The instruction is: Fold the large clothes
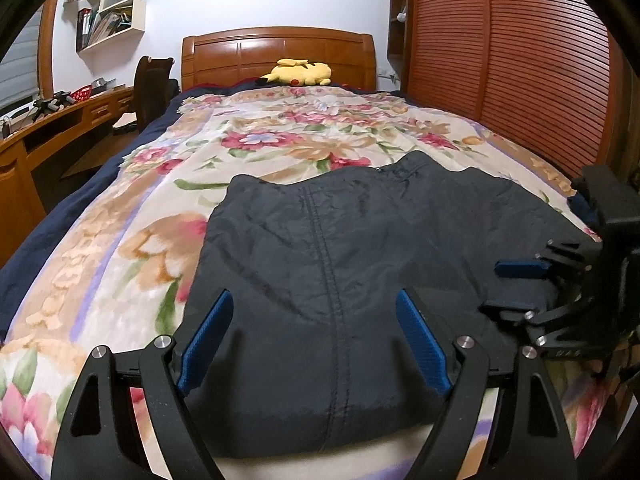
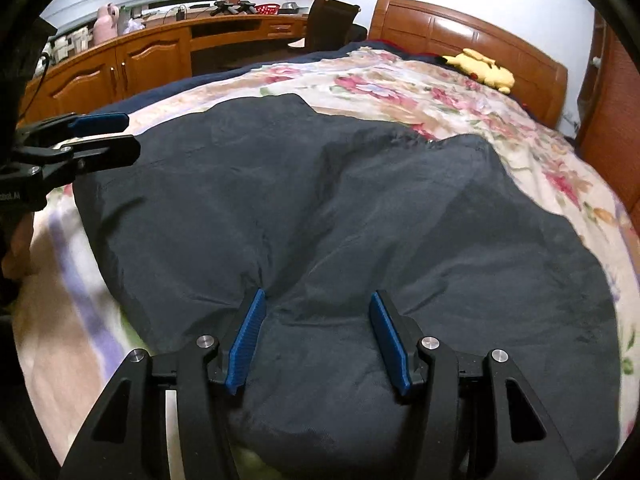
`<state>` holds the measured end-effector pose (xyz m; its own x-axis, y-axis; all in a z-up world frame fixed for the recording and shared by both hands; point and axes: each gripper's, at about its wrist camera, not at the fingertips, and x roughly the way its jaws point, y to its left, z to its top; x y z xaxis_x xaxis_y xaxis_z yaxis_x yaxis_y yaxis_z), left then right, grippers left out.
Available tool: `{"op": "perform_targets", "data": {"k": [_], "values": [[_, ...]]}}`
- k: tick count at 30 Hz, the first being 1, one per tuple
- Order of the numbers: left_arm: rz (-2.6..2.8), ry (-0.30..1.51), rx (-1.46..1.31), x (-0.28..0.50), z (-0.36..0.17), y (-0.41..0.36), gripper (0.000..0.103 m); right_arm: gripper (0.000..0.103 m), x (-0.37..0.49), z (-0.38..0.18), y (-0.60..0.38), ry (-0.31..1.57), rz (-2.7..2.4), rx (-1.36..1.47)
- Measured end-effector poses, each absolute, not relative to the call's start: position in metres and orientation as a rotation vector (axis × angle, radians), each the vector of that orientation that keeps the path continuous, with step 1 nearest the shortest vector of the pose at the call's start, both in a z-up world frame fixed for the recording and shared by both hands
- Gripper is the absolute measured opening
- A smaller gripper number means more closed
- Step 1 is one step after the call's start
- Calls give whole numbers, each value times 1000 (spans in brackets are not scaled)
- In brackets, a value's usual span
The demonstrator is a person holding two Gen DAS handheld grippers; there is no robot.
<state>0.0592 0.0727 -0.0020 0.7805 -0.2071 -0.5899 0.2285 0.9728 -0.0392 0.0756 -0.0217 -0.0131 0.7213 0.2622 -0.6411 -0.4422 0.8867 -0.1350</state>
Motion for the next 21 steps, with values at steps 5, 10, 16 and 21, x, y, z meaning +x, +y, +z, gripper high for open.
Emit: {"op": "perform_targets", "data": {"k": [5, 10, 16, 21], "values": [[-221, 637, 27, 50, -6, 84, 84, 57, 54, -2, -33, 610, 383, -274], [-196, 638, 14, 37, -9, 97, 84, 57, 53, -27, -39, 634, 387, -268], [-138, 671, -17, 23, -23, 116, 84, 57, 49, -33, -35, 603, 374, -271], [-97, 696, -59, 16, -31, 128, 84, 57, 50, -34, -37, 592, 376, -258]]}}
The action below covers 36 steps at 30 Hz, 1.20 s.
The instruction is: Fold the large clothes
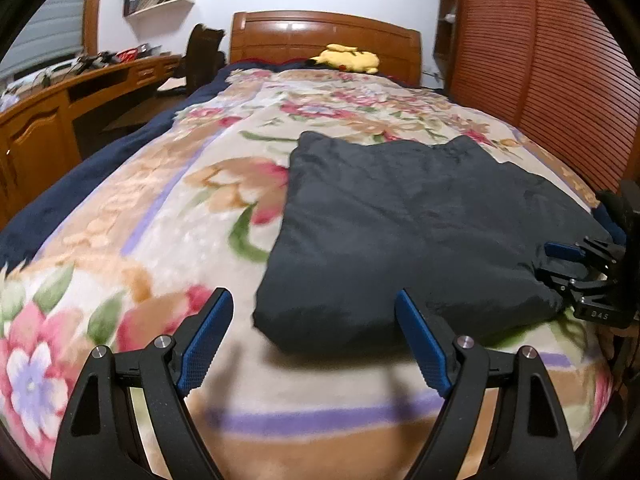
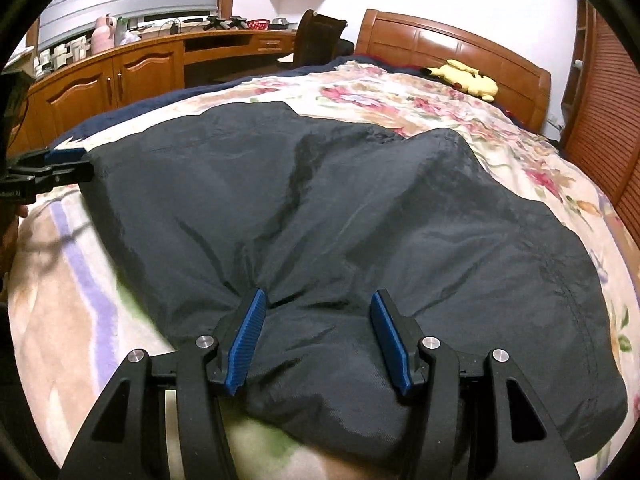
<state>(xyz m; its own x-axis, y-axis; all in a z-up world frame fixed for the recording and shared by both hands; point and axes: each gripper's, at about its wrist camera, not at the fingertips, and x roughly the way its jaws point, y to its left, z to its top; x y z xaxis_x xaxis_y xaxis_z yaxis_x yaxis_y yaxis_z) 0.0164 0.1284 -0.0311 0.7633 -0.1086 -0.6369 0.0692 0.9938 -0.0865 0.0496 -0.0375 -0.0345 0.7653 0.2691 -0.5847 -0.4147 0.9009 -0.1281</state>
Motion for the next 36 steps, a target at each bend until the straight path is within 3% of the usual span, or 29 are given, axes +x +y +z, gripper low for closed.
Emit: {"op": "perform_targets", "data": {"k": [19, 21, 23, 27, 30, 34, 36], "values": [[-101, 767, -69, 28, -39, 127, 84, 57, 47, -36, -49, 577, 384, -244], [-118, 776, -83, 33, -37, 128, 79, 57, 47, -36, -50, 576, 386, -244], [-152, 791, -101, 37, -38, 126, 65, 57, 47, -36, -50, 574, 387, -242], [-154, 809, -91, 41, -40, 119, 62, 57, 47, -37, -53, 570, 391, -236], [-160, 819, -100, 44, -40, 117, 54, 57, 47, -37, -53, 567, 393, -233], [-150, 815, -87, 45, -38, 113, 18, 57, 47, -36, -54, 567, 396, -226], [-154, 790, -77, 43, -29, 108, 10, 57, 47, -36, -54, 566, 397, -223]]}}
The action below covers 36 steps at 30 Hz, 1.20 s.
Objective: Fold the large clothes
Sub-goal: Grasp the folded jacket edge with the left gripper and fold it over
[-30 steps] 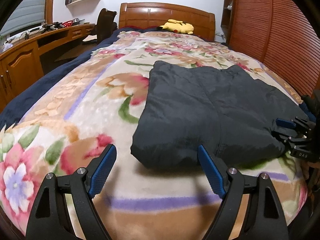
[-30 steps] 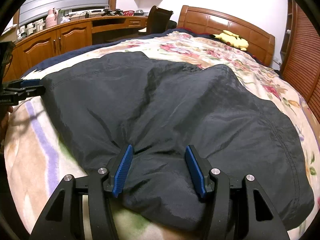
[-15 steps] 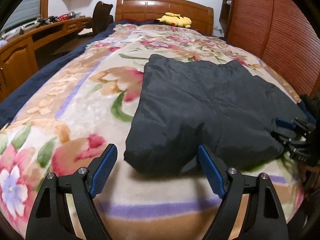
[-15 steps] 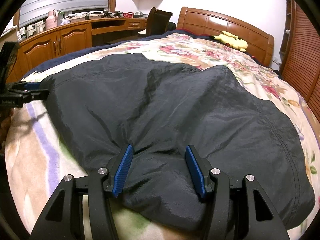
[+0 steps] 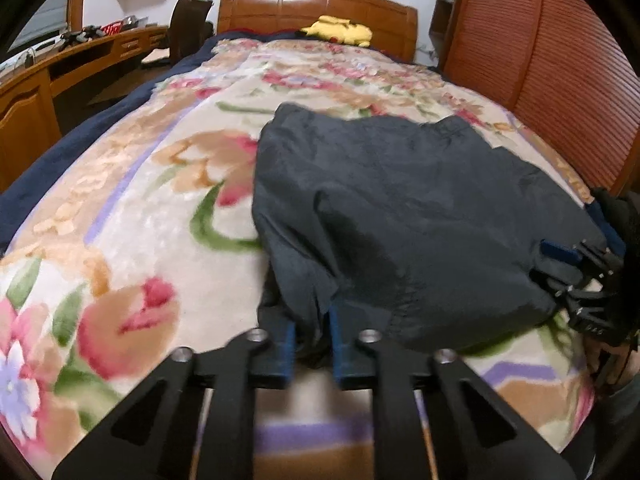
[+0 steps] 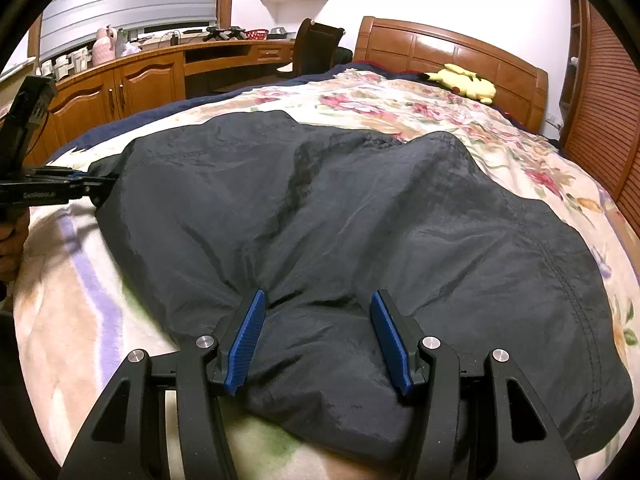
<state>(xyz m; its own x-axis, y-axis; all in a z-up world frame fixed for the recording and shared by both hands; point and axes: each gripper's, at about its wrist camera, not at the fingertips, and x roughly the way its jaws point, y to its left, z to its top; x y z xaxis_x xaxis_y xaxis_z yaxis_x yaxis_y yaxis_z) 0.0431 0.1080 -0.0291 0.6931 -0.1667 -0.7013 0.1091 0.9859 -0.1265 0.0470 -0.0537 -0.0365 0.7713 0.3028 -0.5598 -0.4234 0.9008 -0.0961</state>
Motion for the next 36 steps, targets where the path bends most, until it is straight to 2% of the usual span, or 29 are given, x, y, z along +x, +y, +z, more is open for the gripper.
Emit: {"op": "perform_targets", "data": {"k": [9, 17, 30, 36], "values": [[-181, 590, 81, 42, 56, 43, 7, 57, 43, -29, -69, 524, 364, -155], [-340, 521, 251, 55, 101, -66, 6, 57, 10, -9, -151, 416, 200, -23], [-622, 578, 391, 44, 77, -218, 5, 57, -9, -24, -238, 440, 63, 70], [-596, 621, 336, 44, 59, -208, 6, 57, -11, -25, -232, 439, 65, 46]]}}
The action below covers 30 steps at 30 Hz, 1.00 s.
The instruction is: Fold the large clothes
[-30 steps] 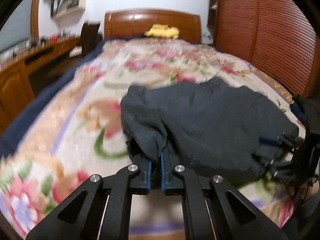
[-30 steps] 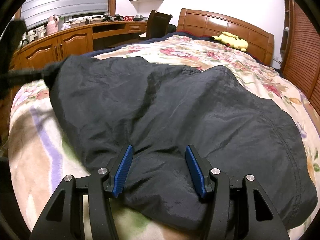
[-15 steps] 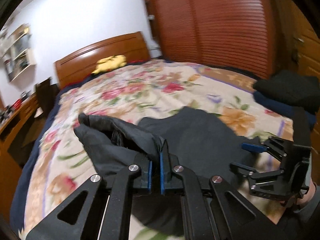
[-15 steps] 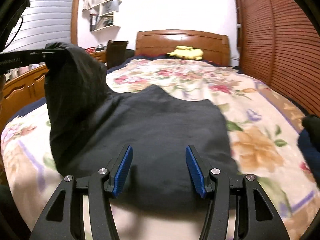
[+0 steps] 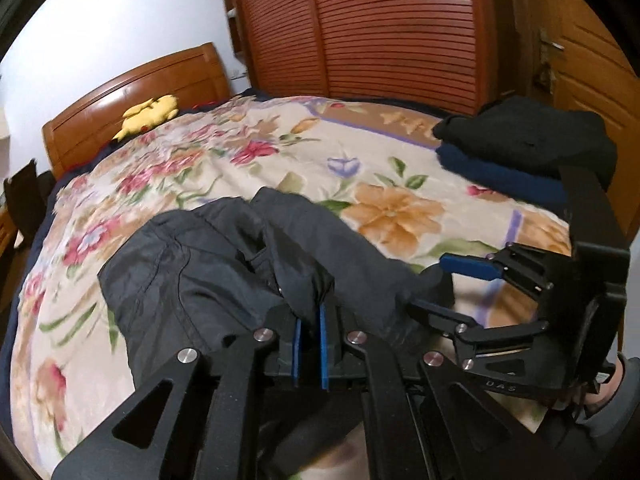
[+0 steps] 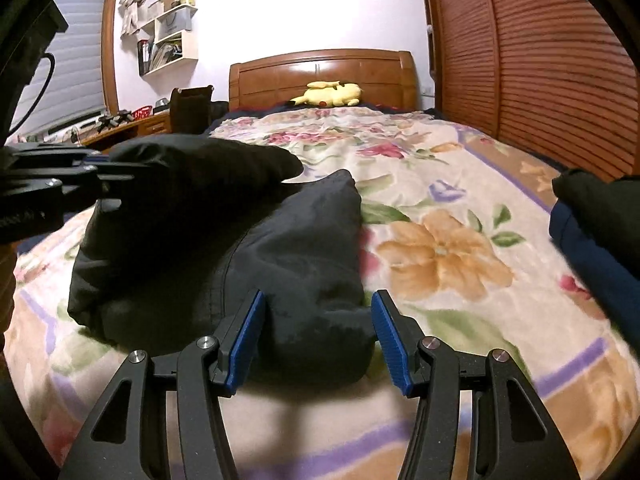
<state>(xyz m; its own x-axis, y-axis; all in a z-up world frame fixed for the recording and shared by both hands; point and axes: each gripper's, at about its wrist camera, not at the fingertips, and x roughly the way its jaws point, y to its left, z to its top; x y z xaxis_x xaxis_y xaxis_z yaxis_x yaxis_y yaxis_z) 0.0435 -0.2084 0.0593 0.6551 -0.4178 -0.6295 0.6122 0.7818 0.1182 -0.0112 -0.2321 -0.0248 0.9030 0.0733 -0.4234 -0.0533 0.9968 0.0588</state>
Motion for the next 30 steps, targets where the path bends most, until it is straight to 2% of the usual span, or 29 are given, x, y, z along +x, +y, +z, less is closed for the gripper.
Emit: {"op": "perform_targets", "data": {"k": [3, 5, 9, 11, 12, 20, 30], "values": [[-594, 614, 283, 38, 64, -191, 15, 57, -12, -30, -230, 435, 59, 27], [-617, 595, 234, 33, 70, -178, 35, 57, -12, -31, -230, 433, 60, 31], [-610, 548, 184, 19, 83, -153, 54, 57, -14, -32, -232, 434, 60, 38], [-607, 523, 160, 12, 88, -137, 79, 57, -15, -30, -232, 434, 58, 35], [-603, 512, 143, 8, 89, -128, 82, 57, -15, -28, -232, 433, 57, 35], [-488, 509, 88, 11, 70, -66, 82, 57, -11, 0, -225, 403, 73, 16], [-396, 550, 54, 32, 28, -16, 82, 57, 16, 77, -171, 362, 192, -92]]}}
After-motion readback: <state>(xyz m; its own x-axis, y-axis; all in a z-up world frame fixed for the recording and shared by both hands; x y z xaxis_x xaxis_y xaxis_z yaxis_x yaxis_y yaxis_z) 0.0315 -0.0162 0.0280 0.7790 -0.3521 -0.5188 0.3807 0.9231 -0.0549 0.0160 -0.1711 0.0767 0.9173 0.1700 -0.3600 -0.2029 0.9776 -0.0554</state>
